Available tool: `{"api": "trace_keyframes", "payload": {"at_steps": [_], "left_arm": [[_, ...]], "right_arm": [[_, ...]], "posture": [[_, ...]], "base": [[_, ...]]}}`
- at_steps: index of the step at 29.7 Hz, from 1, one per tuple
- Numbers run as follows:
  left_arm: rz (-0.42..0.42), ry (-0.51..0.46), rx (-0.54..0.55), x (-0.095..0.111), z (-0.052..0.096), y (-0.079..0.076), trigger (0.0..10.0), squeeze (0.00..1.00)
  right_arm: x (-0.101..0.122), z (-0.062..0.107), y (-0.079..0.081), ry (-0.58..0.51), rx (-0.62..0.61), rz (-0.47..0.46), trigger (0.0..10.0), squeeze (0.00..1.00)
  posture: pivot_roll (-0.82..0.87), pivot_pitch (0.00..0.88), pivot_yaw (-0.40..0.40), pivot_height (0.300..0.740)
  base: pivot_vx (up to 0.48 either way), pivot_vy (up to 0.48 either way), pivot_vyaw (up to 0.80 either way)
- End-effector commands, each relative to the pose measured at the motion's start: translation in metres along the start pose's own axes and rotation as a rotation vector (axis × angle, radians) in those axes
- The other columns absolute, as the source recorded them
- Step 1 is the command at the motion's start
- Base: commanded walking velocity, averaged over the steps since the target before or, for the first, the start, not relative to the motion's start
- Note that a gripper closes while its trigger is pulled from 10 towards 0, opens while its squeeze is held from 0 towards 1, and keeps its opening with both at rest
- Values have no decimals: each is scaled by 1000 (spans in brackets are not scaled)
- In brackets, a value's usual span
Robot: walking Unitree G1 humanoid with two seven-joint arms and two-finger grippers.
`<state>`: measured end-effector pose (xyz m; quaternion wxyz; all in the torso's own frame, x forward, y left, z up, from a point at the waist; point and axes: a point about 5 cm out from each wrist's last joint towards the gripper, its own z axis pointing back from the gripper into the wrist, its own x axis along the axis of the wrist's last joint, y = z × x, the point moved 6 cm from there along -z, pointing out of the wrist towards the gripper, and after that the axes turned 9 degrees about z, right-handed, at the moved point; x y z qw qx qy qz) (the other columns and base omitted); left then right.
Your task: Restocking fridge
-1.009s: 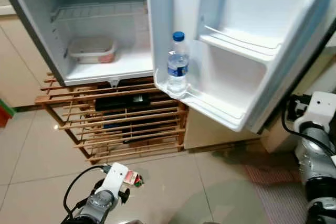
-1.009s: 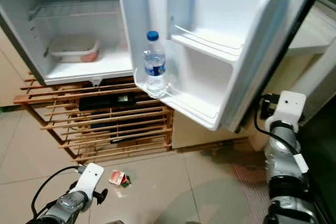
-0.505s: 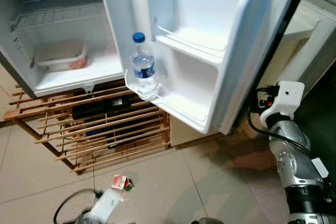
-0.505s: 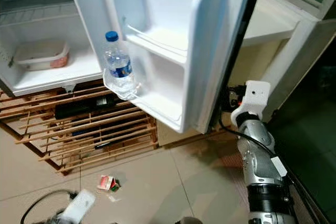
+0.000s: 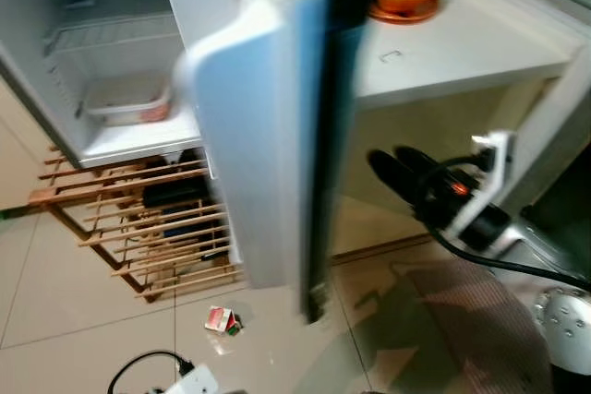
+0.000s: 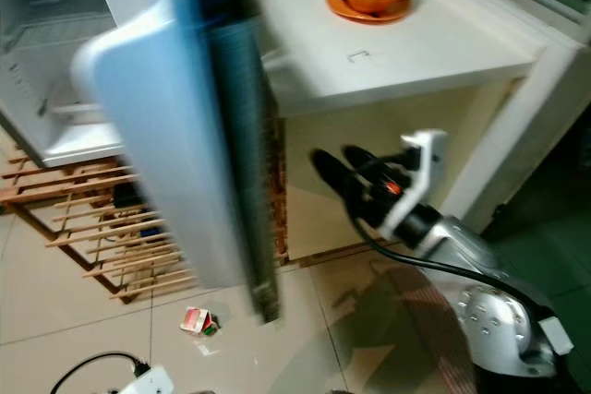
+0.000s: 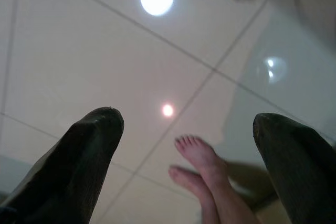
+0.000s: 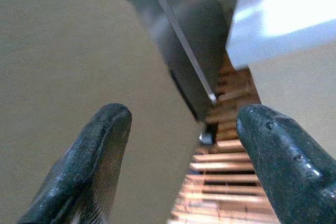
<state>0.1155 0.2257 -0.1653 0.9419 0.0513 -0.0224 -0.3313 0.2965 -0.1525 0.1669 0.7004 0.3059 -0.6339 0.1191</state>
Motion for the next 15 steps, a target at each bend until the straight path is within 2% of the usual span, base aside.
{"api": "trace_keyframes", "payload": {"at_steps": [1,3,5,6,7,8,9,10,11,12,13,14,15], "left_arm": [[-30,-12,-13,8,1,-2,10000,0],[-33,-11,-29,10,0,-6,10000,0],[-32,-12,-31,11,0,-7,10000,0],[-27,0,-27,-2,0,-4,10000,0],[-11,0,-8,-13,0,2,10000,0],[-11,0,-8,-13,0,2,10000,0],[21,-25,38,-18,1,13,10000,0],[35,-45,59,-14,2,18,10000,0],[35,-45,59,-14,2,18,10000,0],[45,-81,93,-5,4,25,10000,0],[113,-215,170,32,12,45,10000,0],[113,-215,170,32,12,45,10000,0],[171,-343,215,68,24,61,10000,0]], "right_arm": [[-4,7,-11,27,-31,-4,10000,0],[-21,17,-27,110,-100,-5,10000,0],[-24,18,-30,124,-112,-2,10000,0],[-29,19,-47,148,-210,59,10000,0],[-30,19,-57,157,-274,112,10000,0],[-30,19,-57,157,-274,112,10000,0],[-27,19,-77,153,-412,181,10000,0],[-24,21,-86,147,-479,201,10000,0],[-24,21,-86,147,-479,201,10000,0],[-20,23,-96,124,-550,210,10000,0],[-12,26,-108,98,-668,306,10000,0],[-12,26,-108,98,-668,306,10000,0],[-11,27,-112,78,-724,319,10000,0]], "posture": [[-57,8,47,740],[-56,8,45,740],[-56,8,45,740],[-56,10,44,740],[-56,10,44,740],[-56,10,44,740],[-55,11,44,740],[-54,12,43,740],[-54,12,43,740],[-53,12,43,740],[-45,10,41,740],[-45,10,41,740],[-41,9,40,740]], "base": [[0,0,0],[0,0,0],[0,0,0],[0,0,0],[0,0,0],[0,0,0],[0,0,0],[0,0,0],[0,0,0],[0,0,0],[0,0,0],[0,0,0],[0,0,0]]}}
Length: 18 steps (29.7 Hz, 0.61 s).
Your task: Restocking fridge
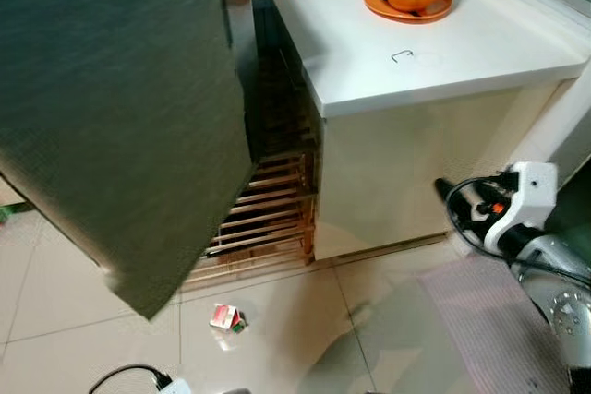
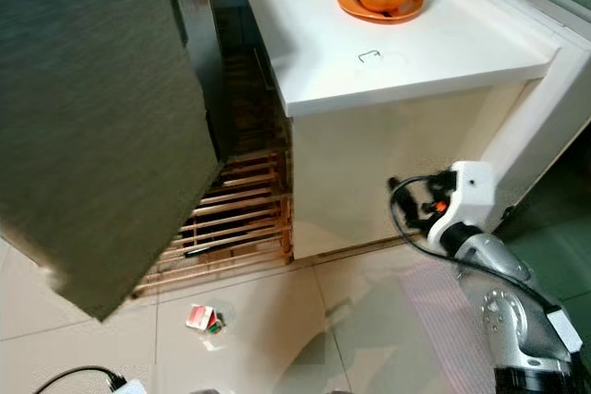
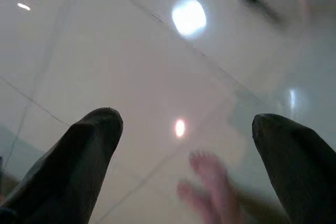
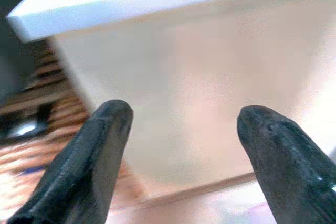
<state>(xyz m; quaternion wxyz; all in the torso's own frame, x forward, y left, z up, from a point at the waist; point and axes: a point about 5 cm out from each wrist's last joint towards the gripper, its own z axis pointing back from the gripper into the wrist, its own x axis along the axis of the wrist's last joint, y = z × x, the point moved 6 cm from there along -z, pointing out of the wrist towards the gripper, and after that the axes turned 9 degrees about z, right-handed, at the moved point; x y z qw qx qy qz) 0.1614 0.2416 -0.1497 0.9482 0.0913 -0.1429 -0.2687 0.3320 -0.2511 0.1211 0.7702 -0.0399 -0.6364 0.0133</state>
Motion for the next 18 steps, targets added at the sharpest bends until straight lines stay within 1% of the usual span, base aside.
{"api": "trace_keyframes", "payload": {"at_steps": [1,2,4,5,6,7,8,9,10,11,12,13,14,15,16,17,18], "left_arm": [[71,-212,51,65,5,17,10000,0],[90,-277,52,85,8,19,10000,0],[131,-412,47,124,18,24,10000,0],[145,-452,44,136,21,26,10000,0],[169,-533,41,159,29,28,10000,0],[184,-585,40,174,36,30,10000,0],[225,-668,33,195,46,33,10000,0],[257,-767,34,218,60,37,10000,0],[277,-828,35,230,70,40,10000,0],[296,-925,57,247,86,46,10000,0],[296,-925,57,247,86,46,10000,0],[322,-1100,112,271,119,58,10000,0],[324,-1172,137,278,134,62,10000,0],[324,-1172,137,278,134,62,10000,0],[314,-1269,186,284,156,68,10000,0],[326,-1323,252,286,172,77,10000,0],[326,-1323,252,286,172,77,10000,0]], "right_arm": [[4,-3,-1,-39,-67,21,10000,0],[3,-4,1,-46,-80,41,10000,0],[-1,-5,10,-53,-79,50,10000,0],[-2,-6,13,-54,-77,48,10000,0],[-6,-6,17,-49,-78,58,10000,0],[-8,-6,19,-47,-82,69,10000,0],[-11,-6,22,-43,-80,52,10000,0],[-15,-6,24,-44,-91,43,10000,0],[-17,-6,25,-45,-99,35,10000,0],[-20,-5,26,-47,-105,20,10000,0],[-20,-5,26,-47,-105,20,10000,0],[-27,-2,28,-48,-120,11,10000,0],[-31,0,30,-44,-123,12,10000,0],[-31,0,30,-44,-123,12,10000,0],[-39,1,33,-27,-116,24,10000,0],[-43,2,35,-17,-111,25,10000,0],[-43,2,35,-17,-111,25,10000,0]], "posture": [[-37,9,38,740],[-21,9,35,740],[-12,8,34,740],[-6,8,33,740],[2,7,34,740],[2,7,34,740],[12,4,34,740],[15,2,34,740],[15,2,34,740],[19,0,33,740],[19,0,33,740],[26,0,33,740],[30,0,32,740],[30,0,32,740],[36,0,29,740],[40,0,27,740],[40,0,27,740]], "base": [[0,0,0],[0,0,0],[0,0,0],[0,0,0],[0,0,0],[0,0,0],[0,0,0],[0,0,0],[0,0,0],[0,0,0],[0,0,0],[0,0,0],[0,0,0],[0,0,0],[0,0,0],[0,0,0],[0,0,0]]}}
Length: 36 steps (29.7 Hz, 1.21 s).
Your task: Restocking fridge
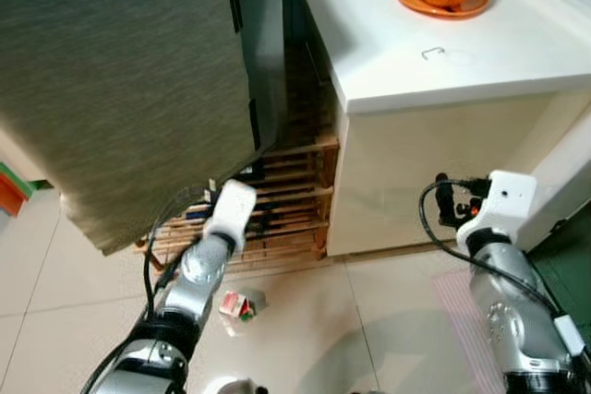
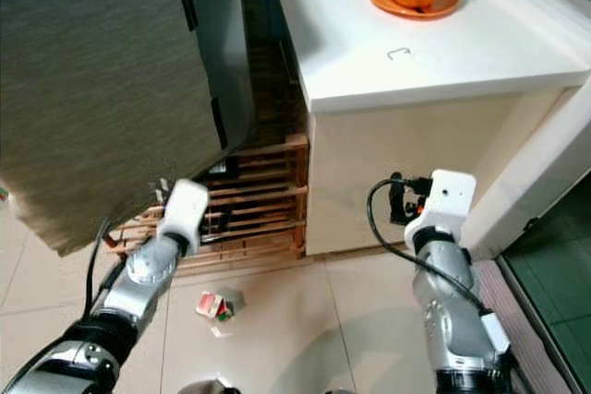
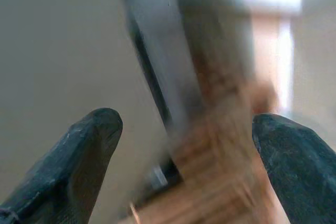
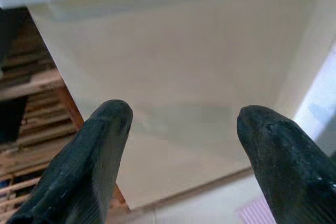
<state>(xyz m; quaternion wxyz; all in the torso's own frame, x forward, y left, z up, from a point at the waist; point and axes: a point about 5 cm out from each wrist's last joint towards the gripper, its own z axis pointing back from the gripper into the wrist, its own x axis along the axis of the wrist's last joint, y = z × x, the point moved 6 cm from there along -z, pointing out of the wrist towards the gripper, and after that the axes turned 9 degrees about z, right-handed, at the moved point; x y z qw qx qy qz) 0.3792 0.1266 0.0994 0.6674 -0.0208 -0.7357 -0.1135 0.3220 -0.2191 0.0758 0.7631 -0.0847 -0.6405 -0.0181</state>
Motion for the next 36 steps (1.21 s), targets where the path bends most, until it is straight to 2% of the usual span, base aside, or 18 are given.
{"api": "trace_keyframes", "payload": {"at_steps": [1,2,3,4,5,7,10,12,16,20,24,30,33,36], "left_arm": [[-17,-39,101,10,4,20,10000,0],[-17,-39,101,10,4,20,10000,0],[-19,-69,137,18,4,26,10000,0],[-40,-121,245,36,3,47,10000,0],[-40,-121,245,36,3,47,10000,0],[-70,-149,338,49,2,66,10000,0],[-87,-162,406,61,0,83,10000,0],[-66,-132,412,56,-2,86,10000,0],[35,-64,402,38,2,77,10000,0],[64,-51,422,36,4,76,10000,0],[80,-25,544,37,6,99,10000,0],[80,-13,619,41,0,127,10000,0],[73,-24,614,47,-4,130,10000,0],[63,-17,580,47,-8,124,10000,0]], "right_arm": [[-2,0,1,-2,2,16,10000,0],[-2,0,1,-2,2,16,10000,0],[-4,0,2,0,5,18,10000,0],[-7,0,2,4,11,21,10000,0],[-7,0,2,4,11,21,10000,0],[-9,0,4,4,23,24,10000,0],[-11,1,5,1,33,26,10000,0],[-8,1,6,-19,44,27,10000,0],[-2,0,6,-44,42,35,10000,0],[-4,0,4,-37,35,35,10000,0],[-10,2,5,-27,47,41,10000,0],[-15,3,10,-16,60,40,10000,0],[-16,4,11,-12,65,41,10000,0],[-18,5,11,-6,67,39,10000,0]], "posture": [[43,0,23,740],[43,0,23,740],[43,0,23,740],[47,0,17,740],[47,0,17,740],[50,0,11,740],[51,0,7,740],[43,0,9,740],[31,0,15,740],[31,0,15,740],[30,0,14,740],[28,0,17,740],[24,0,19,740],[22,0,22,740]], "base": [[0,0,0],[0,0,0],[0,0,0],[0,0,0],[0,0,0],[0,0,0],[0,0,0],[0,0,0],[0,0,0],[0,0,0],[268,393,0],[301,374,0],[361,316,0],[404,259,0]]}}
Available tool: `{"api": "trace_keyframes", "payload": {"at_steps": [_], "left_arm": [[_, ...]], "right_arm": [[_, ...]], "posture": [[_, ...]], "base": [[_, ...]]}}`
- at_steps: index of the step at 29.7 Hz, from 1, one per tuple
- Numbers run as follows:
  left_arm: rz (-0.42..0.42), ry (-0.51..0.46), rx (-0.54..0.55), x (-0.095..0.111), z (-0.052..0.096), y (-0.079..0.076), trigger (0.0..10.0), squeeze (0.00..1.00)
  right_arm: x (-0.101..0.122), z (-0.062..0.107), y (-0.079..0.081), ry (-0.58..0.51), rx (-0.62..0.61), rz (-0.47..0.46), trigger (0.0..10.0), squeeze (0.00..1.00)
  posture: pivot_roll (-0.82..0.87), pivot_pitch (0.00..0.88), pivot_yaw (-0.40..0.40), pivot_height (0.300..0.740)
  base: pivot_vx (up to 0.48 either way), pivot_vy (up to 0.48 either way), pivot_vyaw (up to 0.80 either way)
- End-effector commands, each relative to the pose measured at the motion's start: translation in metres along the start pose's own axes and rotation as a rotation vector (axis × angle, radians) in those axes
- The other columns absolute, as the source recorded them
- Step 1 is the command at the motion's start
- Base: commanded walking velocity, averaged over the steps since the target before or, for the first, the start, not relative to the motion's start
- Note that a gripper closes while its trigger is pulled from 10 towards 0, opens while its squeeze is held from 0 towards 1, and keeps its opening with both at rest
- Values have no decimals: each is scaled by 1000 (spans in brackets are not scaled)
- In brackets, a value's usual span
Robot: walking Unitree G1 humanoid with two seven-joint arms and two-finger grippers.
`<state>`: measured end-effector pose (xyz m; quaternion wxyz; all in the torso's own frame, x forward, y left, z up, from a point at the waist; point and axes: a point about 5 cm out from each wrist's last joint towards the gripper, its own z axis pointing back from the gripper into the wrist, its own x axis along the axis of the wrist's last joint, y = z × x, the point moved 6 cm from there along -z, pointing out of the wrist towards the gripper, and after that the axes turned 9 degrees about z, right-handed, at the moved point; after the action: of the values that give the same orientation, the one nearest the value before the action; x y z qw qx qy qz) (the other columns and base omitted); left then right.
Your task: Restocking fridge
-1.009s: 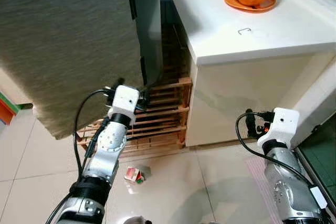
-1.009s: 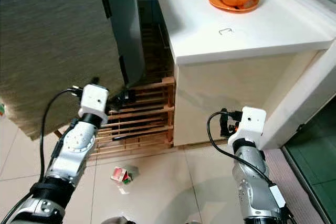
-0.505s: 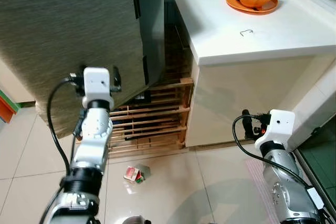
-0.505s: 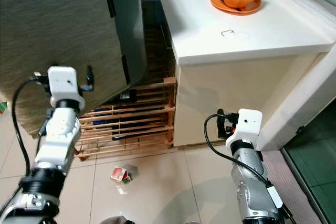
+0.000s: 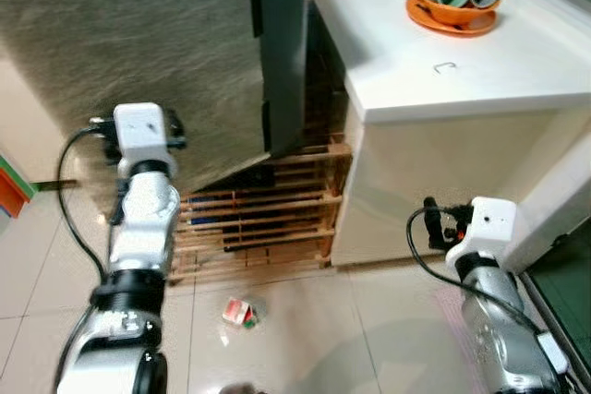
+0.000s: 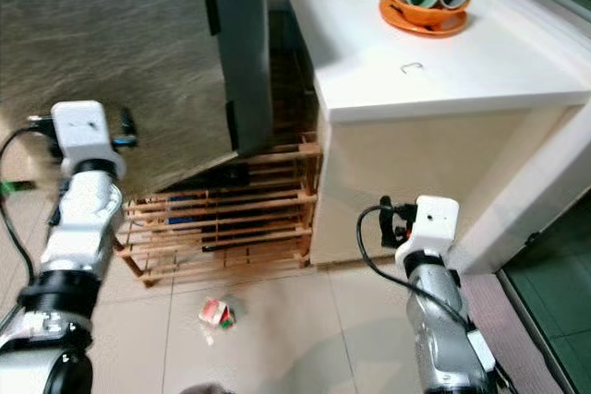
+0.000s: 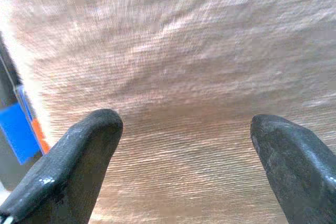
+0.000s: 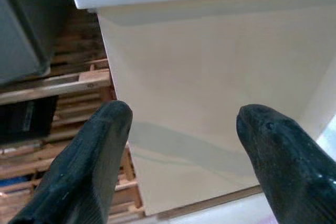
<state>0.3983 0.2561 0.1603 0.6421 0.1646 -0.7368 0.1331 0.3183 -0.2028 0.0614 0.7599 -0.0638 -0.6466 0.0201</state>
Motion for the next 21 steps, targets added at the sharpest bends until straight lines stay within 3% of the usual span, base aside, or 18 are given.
{"api": "trace_keyframes", "payload": {"at_steps": [1,3,14,16,21], "left_arm": [[15,2,-52,1,2,-22,10000,0],[-3,21,-111,-4,5,-34,10000,0],[-16,53,-269,-21,30,-67,10000,0],[36,108,-394,-33,46,-86,10000,0],[81,174,-499,-49,68,-99,10000,0]], "right_arm": [[-5,2,-6,15,-12,11,10000,0],[-5,2,-6,15,-11,13,10000,0],[-3,2,-2,7,6,8,10000,0],[1,-2,-2,-1,-6,1,10000,0],[8,-7,-2,-19,-17,-16,10000,0]], "posture": [[21,0,22,740],[19,0,22,740],[20,3,22,740],[22,4,23,740],[26,2,29,740]], "base": [[428,0,0],[0,0,0],[0,0,0],[0,0,0],[0,0,0]]}}
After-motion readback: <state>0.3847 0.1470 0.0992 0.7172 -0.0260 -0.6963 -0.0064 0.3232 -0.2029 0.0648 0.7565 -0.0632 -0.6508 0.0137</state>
